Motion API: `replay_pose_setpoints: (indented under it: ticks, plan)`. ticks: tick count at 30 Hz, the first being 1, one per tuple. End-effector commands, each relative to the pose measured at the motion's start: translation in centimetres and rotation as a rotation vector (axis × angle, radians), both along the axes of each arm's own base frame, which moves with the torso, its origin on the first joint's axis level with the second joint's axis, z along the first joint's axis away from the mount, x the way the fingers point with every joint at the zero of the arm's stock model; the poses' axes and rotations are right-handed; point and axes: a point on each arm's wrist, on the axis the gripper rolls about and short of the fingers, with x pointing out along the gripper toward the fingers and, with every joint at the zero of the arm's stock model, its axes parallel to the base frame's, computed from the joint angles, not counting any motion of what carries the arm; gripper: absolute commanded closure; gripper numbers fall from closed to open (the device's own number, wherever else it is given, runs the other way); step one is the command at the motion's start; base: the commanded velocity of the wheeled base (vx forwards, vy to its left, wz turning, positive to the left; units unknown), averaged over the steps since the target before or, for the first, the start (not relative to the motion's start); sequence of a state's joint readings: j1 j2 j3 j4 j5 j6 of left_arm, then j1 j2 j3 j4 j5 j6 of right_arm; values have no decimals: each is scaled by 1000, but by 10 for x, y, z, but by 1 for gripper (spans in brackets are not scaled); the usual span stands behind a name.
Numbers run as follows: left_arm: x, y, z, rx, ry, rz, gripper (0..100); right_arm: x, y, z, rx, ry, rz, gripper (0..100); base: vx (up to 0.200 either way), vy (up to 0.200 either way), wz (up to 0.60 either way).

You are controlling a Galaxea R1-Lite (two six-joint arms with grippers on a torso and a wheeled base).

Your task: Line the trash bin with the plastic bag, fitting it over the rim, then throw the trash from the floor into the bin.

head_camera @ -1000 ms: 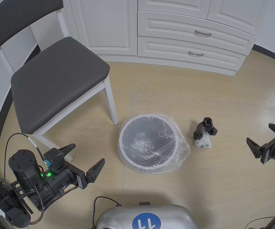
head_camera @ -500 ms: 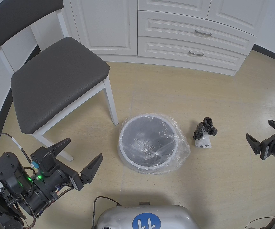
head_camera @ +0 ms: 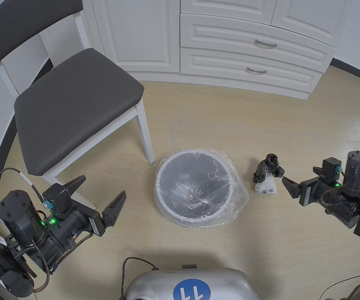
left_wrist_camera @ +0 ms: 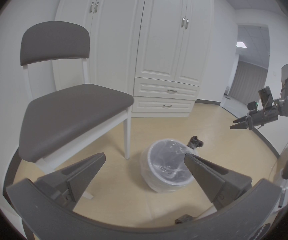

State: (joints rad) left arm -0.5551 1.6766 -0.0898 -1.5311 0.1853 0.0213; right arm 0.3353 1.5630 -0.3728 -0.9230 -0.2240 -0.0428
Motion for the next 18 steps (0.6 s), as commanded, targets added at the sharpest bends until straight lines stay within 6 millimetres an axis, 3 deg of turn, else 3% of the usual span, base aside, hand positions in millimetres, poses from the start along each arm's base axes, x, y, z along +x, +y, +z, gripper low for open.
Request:
replay_pose_setpoints:
  ticks: [1,5,9,14,18]
  plan:
    - [15,30,7,33,-47,152,0,47,46,-69,78,75,-21,0,0,0,0]
    - [11,33,10,43,-64,136,0,57,51,-89,74,75,-24,0,0,0,0]
    - [10,34,15,35,-91,132,0,83,63,-111,139,74,-52,0,0,0,0]
    - [4,36,24,26,-135,117,0,101,69,-111,219,30,-102,0,0,0,0]
    - [1,37,27,30,-152,108,0,103,70,-109,247,17,-110,0,0,0,0]
